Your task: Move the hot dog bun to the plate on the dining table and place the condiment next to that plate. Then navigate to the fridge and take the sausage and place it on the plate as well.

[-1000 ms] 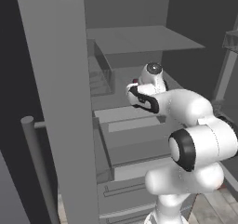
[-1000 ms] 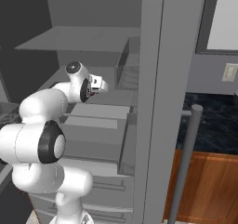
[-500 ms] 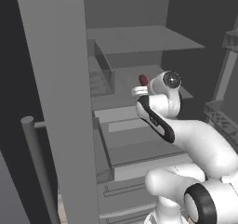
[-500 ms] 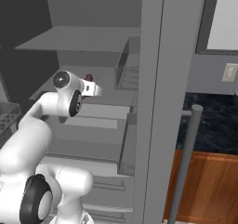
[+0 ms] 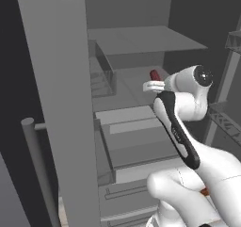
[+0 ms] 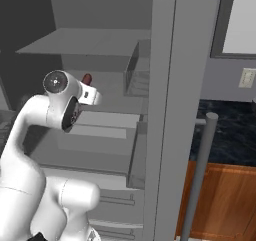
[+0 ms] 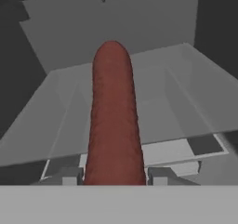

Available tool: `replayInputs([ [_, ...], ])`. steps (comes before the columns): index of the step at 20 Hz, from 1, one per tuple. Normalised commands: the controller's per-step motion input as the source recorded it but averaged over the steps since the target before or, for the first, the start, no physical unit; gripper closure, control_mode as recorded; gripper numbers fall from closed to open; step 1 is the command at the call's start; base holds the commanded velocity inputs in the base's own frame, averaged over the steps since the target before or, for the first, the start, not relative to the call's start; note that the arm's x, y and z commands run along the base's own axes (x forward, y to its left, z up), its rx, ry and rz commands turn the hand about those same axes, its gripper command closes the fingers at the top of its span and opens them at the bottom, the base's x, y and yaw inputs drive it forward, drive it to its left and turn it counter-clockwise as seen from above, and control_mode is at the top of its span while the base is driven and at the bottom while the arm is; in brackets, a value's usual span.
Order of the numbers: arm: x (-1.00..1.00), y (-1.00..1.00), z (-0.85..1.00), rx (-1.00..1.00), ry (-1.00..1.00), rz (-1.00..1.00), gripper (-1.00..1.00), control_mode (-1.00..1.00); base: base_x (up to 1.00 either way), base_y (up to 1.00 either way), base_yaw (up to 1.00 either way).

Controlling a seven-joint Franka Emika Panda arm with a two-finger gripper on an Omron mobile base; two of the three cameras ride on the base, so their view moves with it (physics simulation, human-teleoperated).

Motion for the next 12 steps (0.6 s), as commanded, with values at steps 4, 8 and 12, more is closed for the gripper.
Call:
replayInputs([
  [4,-1.0,0.0,0.57,0.14,0.0,-0.01,1.0,-1.0,0.0,0.0,0.0],
  [8,-1.0,0.0,0.43,0.07,0.01,-0.04,1.0,-1.0,0.0,0.0,0.0],
  [12,-0.95,0.0,0.42,0.01,0.07,-0.03,1.0,-1.0,0.0,0.0,0.0],
])
